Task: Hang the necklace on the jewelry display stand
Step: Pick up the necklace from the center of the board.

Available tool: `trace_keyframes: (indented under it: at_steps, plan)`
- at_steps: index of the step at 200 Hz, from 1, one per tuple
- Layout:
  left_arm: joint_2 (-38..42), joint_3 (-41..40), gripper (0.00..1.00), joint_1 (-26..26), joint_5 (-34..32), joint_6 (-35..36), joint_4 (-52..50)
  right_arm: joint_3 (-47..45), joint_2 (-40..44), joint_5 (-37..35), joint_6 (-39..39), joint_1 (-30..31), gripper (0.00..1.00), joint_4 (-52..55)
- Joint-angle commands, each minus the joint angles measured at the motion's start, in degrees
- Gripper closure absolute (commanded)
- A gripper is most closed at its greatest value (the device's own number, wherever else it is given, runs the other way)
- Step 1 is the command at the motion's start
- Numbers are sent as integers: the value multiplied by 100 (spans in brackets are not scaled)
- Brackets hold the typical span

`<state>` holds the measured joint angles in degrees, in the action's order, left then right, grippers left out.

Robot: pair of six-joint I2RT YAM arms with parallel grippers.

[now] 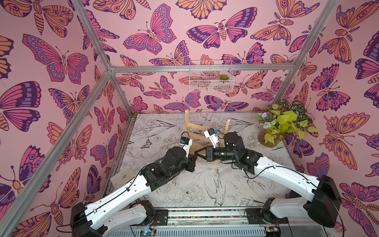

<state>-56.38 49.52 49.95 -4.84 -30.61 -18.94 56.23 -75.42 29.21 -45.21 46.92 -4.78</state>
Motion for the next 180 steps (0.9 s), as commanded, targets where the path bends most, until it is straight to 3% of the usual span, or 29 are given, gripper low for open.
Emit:
trace_keyframes:
  at_steps: [1, 36, 119, 180]
  plan:
    - [4, -99, 90, 23, -210, 82, 130, 174, 105, 19, -49, 31, 95, 161]
    - [-29, -100, 92, 23, -184, 64, 148, 169, 117, 23, -56, 50, 95, 161]
    - [-75, -168, 79, 54, -125, 64, 215, 116, 114, 132, -220, 50, 95, -69]
    - [-40, -229, 79, 119, -234, 84, 244, 133, 87, 160, -330, 76, 95, -182]
